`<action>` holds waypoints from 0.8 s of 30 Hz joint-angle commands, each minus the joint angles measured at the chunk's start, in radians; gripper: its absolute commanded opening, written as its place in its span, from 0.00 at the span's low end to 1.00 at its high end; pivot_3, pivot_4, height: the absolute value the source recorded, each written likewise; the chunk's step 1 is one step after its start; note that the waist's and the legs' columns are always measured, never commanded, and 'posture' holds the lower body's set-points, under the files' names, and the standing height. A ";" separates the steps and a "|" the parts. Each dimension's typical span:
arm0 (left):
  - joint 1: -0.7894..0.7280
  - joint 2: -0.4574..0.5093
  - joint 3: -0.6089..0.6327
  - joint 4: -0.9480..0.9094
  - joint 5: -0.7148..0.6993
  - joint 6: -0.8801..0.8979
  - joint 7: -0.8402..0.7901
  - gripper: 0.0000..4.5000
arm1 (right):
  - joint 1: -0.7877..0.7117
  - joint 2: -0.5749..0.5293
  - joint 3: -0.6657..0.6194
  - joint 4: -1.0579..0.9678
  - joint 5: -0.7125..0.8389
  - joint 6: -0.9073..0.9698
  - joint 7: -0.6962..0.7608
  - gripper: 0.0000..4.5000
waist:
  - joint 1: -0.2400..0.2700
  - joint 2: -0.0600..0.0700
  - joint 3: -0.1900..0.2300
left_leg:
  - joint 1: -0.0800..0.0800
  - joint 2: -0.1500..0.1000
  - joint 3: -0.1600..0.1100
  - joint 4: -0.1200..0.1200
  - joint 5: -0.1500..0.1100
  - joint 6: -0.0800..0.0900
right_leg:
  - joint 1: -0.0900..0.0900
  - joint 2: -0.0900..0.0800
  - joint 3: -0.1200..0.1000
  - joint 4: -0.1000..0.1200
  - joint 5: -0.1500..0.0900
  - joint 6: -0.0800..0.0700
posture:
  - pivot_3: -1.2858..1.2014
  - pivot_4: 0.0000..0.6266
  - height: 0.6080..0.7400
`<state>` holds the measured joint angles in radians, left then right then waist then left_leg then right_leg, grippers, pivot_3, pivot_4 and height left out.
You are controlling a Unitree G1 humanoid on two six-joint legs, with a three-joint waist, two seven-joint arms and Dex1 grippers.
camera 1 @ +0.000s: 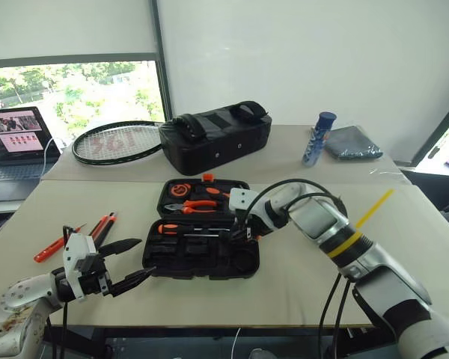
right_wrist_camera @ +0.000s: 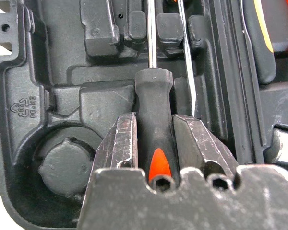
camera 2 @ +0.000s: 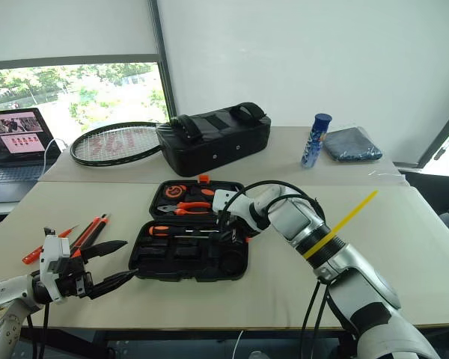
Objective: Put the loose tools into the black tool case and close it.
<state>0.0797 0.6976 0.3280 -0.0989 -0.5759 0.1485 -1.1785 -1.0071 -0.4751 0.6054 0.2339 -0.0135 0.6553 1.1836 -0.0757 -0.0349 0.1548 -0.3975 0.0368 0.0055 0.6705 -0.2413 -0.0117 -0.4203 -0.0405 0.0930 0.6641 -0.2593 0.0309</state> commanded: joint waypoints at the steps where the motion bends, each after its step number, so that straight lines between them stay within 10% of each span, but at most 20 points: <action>1: -0.005 0.003 0.007 -0.027 -0.010 -0.007 0.006 1.00 | 0.002 0.040 0.008 0.033 -0.028 -0.015 -0.014 0.19 | -0.002 0.000 0.000 | 0.001 0.000 0.000 0.000 0.000 0.000 | 0.000 0.000 0.000 0.000 0.000 0.000 | 0.52 0.24 1.00; 13: -0.005 0.002 0.000 -0.035 -0.010 -0.003 0.015 1.00 | -0.017 0.094 -0.013 0.145 -0.068 -0.112 -0.006 0.19 | -0.024 -0.001 -0.001 | 0.006 0.011 0.002 -0.001 0.000 0.000 | 0.002 0.014 0.002 0.000 0.004 -0.008 | 0.52 0.24 1.00; 22: -0.002 0.001 -0.001 -0.038 -0.011 -0.002 0.021 1.00 | -0.019 0.060 -0.100 0.061 0.000 -0.137 0.076 0.88 | -0.020 0.000 0.001 | -0.001 0.013 0.000 -0.006 0.000 0.000 | -0.007 0.016 0.001 -0.002 0.004 -0.011 | 0.52 0.24 1.00; 24: -0.001 0.001 -0.002 -0.038 -0.011 0.000 0.021 1.00 | -0.023 0.040 -0.125 0.024 0.029 -0.100 0.107 0.88 | -0.019 0.000 0.001 | -0.003 0.013 0.000 -0.007 -0.001 -0.001 | -0.009 0.016 0.001 -0.002 0.004 -0.011 | 0.52 0.24 1.00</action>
<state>0.0789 0.6972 0.3233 -0.1090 -0.5757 0.1505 -1.1585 -1.0274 -0.4204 0.5274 0.3225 -0.0213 0.5256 1.2563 -0.0951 -0.0344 0.1556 -0.4016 0.0493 0.0053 0.6627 -0.2420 -0.0129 -0.4299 -0.0253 0.0940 0.6620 -0.2554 0.0200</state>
